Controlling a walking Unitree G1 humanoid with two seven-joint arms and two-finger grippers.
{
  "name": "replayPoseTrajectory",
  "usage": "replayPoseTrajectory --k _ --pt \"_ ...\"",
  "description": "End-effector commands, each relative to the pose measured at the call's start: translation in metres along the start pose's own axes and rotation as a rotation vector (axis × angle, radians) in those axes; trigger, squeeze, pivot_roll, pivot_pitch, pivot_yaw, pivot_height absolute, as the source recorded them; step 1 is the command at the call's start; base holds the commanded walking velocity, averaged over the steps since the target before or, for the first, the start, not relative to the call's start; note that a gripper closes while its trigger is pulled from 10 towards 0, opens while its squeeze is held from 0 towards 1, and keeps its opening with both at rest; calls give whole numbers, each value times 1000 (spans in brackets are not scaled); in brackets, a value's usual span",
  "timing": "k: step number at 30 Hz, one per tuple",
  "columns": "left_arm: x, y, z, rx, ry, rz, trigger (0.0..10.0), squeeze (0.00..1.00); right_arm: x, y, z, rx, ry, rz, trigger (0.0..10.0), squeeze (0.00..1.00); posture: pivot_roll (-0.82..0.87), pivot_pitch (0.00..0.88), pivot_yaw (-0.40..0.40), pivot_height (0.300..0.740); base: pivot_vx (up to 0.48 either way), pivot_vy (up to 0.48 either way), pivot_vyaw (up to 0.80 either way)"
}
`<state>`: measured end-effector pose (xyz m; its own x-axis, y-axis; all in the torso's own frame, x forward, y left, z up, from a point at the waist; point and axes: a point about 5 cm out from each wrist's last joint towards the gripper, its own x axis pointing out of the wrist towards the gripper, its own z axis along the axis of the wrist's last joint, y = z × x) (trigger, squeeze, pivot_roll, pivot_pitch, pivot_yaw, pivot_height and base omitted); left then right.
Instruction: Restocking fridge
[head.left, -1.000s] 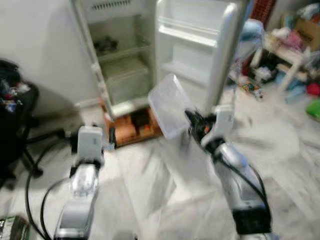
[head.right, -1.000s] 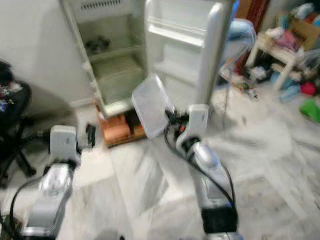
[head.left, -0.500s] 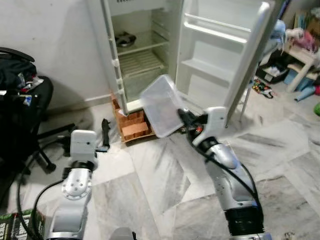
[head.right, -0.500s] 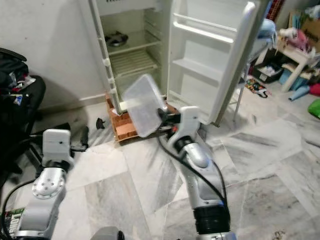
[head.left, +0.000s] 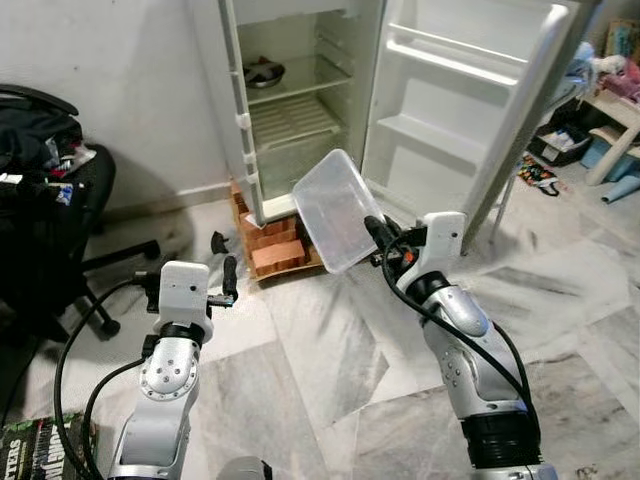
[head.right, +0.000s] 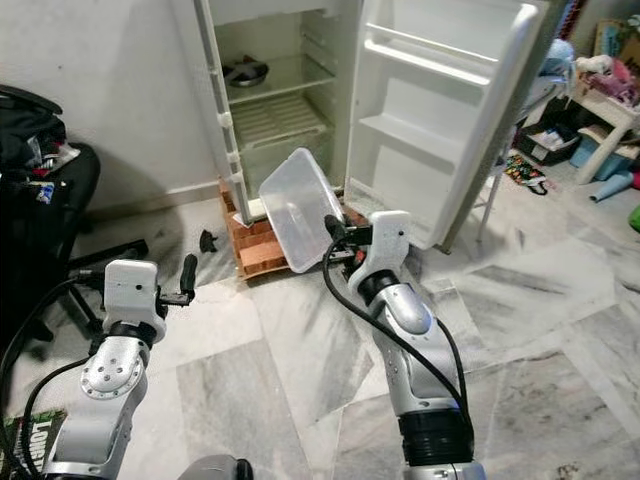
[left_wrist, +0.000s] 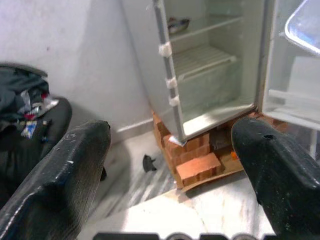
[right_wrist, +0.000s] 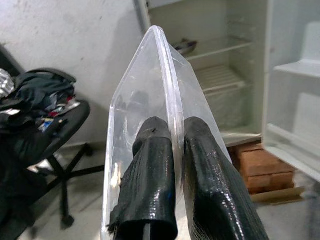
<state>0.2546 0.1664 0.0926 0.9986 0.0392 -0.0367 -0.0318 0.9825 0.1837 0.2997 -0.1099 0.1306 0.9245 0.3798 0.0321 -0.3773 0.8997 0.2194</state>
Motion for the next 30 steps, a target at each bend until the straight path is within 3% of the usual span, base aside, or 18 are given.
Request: replayPoseTrajectory --k 1,23,30 --pt "-2 2 -1 7 6 -4 10000 0 1 3 4 -14 -15 12 10000 0 97 86 -2 740 270 398 0" --pt "0 1 0 23 4 -28 10000 0 0 5 0 -15 -9 3 10000 0 97 81 3 740 200 401 0" --pt "0 0 1 38 -3 -35 10000 0 2 5 1 -16 -17 2 10000 0 98 80 2 740 464 40 0"
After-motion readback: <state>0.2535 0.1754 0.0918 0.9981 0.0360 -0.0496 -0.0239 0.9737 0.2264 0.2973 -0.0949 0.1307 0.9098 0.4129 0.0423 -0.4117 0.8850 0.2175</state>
